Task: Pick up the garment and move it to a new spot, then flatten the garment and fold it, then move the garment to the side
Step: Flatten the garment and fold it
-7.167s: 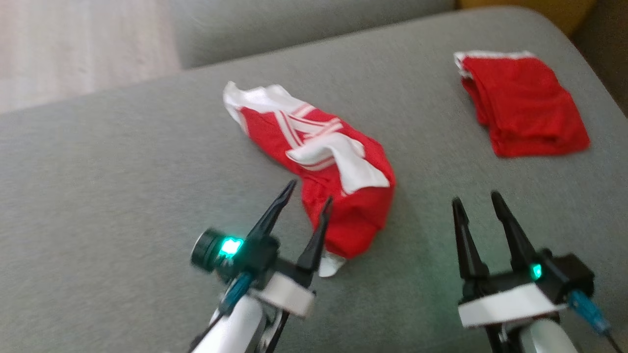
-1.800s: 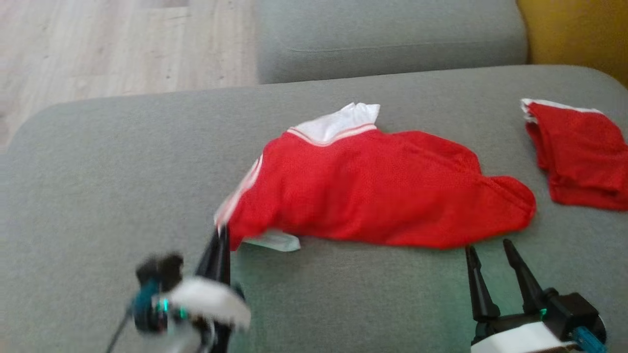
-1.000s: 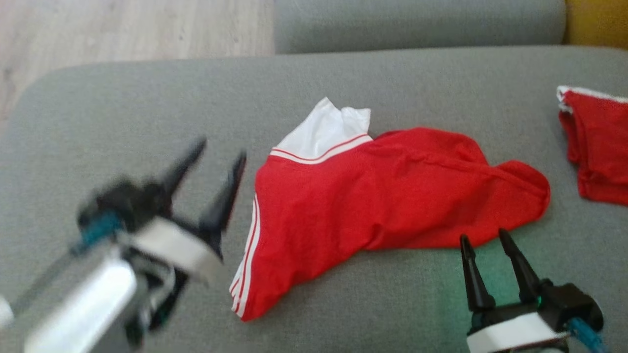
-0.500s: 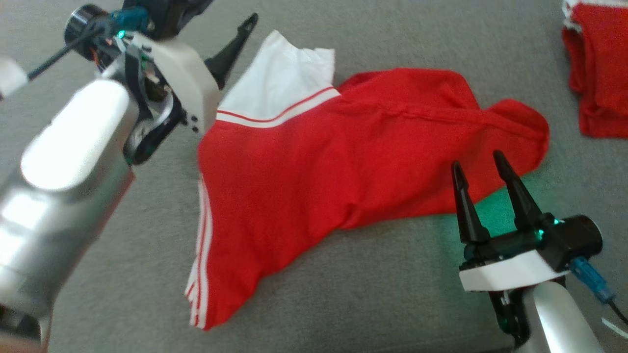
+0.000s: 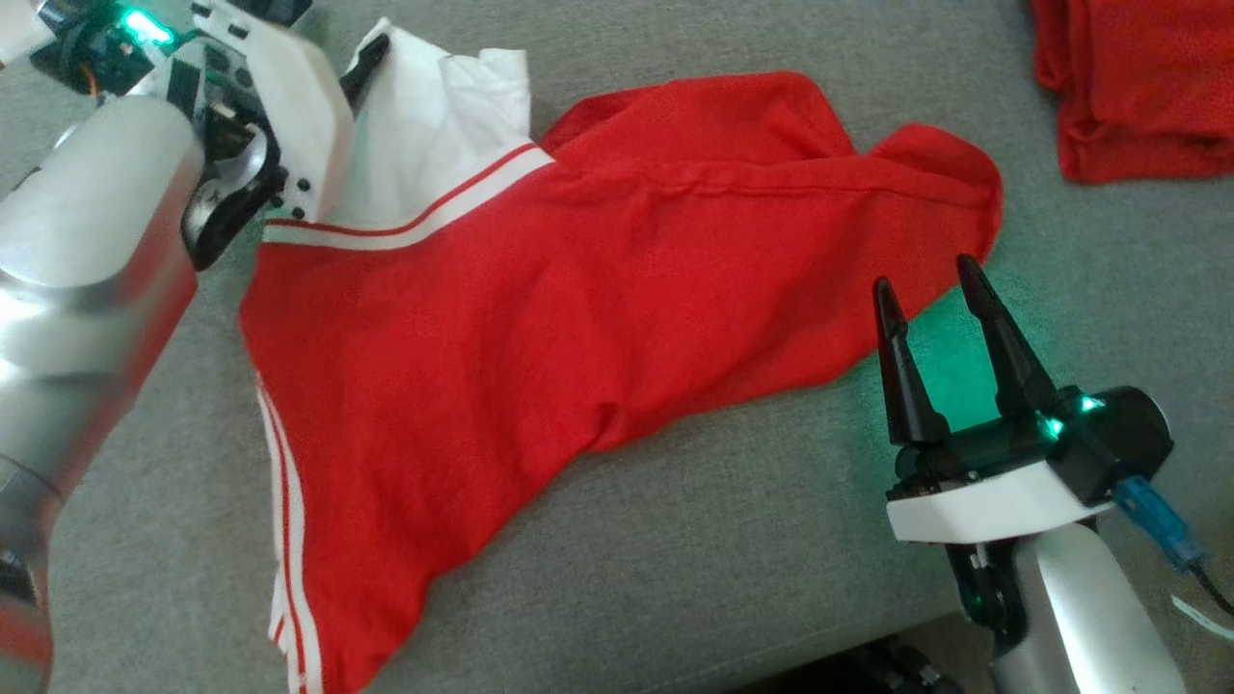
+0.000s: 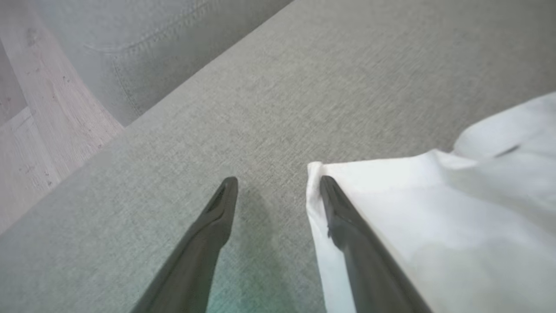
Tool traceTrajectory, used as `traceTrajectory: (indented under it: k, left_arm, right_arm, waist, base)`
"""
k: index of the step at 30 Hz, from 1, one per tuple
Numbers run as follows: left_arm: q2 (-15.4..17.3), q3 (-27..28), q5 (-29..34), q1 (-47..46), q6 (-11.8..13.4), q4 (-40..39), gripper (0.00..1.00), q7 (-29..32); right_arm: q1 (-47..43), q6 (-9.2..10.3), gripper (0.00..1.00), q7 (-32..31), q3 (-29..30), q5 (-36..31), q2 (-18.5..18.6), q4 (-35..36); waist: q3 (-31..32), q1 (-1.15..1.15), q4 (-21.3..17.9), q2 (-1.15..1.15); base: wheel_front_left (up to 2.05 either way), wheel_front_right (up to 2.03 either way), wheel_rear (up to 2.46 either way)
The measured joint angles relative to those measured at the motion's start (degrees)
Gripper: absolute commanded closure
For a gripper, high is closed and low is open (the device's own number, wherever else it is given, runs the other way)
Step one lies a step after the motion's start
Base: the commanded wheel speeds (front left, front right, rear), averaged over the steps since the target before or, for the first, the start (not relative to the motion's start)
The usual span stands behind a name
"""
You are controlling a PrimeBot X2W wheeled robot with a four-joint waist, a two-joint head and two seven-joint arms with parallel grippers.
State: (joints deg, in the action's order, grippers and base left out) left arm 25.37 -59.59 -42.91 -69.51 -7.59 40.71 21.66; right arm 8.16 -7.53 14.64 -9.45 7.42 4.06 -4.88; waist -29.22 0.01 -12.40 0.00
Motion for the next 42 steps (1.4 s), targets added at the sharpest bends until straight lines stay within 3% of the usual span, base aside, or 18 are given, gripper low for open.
traceTrajectory:
  k: [1, 2, 3, 4, 5, 9, 15, 22, 29, 42]
  left_arm:
    - [0.1, -0.5, -0.6, -0.1, 0.0, 0.4, 0.0, 0.0]
    - [0.1, -0.9, -1.2, -0.2, 0.0, 0.5, 0.16, 0.0]
    - [0.2, -1.3, -1.9, -0.5, 0.0, 0.5, 0.51, 0.0]
    - [0.3, -1.8, -2.5, -0.8, 0.0, 0.5, 0.69, 0.0]
    - [0.3, -2.4, -3.3, -1.1, 0.0, 0.4, 1.0, -0.1]
    - [0.6, -4.9, -5.8, -1.3, 0.0, -0.7, 1.0, -1.7]
    - [1.6, -7.2, -5.9, -1.4, 0.0, -1.0, 1.0, -10.7]
    - [1.4, -9.3, -6.0, -1.7, 0.0, -1.9, 1.0, -16.9]
    - [1.3, -11.3, -7.2, -1.7, 0.0, -4.0, 1.0, -18.6]
    - [0.9, -13.6, -8.6, -1.7, 0.0, -5.1, 1.0, -19.7]
  right_arm:
    - [0.0, 0.0, 0.0, 0.0, 0.0, 0.1, -0.1, 0.0]
    - [0.0, 0.0, 0.0, 0.0, 0.0, 0.1, -0.2, 0.0]
    - [0.0, 0.0, 0.0, 0.0, 0.0, 0.1, -0.3, 0.0]
    - [0.0, 0.0, 0.0, 0.0, 0.0, 0.1, -0.4, 0.0]
    - [0.0, 0.0, 0.0, 0.0, 0.0, 0.1, -0.5, 0.0]
    - [0.0, 0.0, 0.0, 0.0, 0.7, 0.1, -0.6, 0.0]
    - [0.1, 0.0, 0.0, 0.0, 5.0, -0.7, -0.6, -1.7]
    - [2.4, 0.0, 0.0, 0.0, 13.9, -6.0, -0.6, -12.9]
    - [8.0, 0.0, 0.0, 0.0, 19.6, -9.3, -0.9, -23.6]
    - [13.6, 0.0, 0.0, -2.1, 24.8, -14.3, -1.2, -30.1]
  waist:
    - [-0.2, 0.0, -0.3, 0.0]
    - [-0.4, 0.0, -0.6, 0.0]
    - [-0.5, 0.0, -0.8, 0.0]
    - [-0.6, -0.01, -1.0, 0.0]
    - [-0.7, -0.01, -1.1, 0.0]
    - [-0.7, -0.01, -0.9, 0.0]
    - [1.1, -0.01, 0.5, 0.0]
    - [4.7, -0.01, 3.5, 0.0]
    - [8.0, -0.01, 6.9, 0.0]
    - [9.6, -0.01, 10.0, 0.0]
  base:
    - [0.0, 0.0, 0.0]
    - [0.0, 0.0, 0.0]
    - [0.0, 0.0, 0.0]
    - [0.0, 0.0, 0.0]
    - [0.0, 0.0, 0.0]
    - [0.0, 0.0, 0.0]
    - [0.0, 0.0, 0.0]
    - [0.0, 0.0, 0.0]
    - [0.0, 0.0, 0.0]
    - [0.0, 0.0, 0.0]
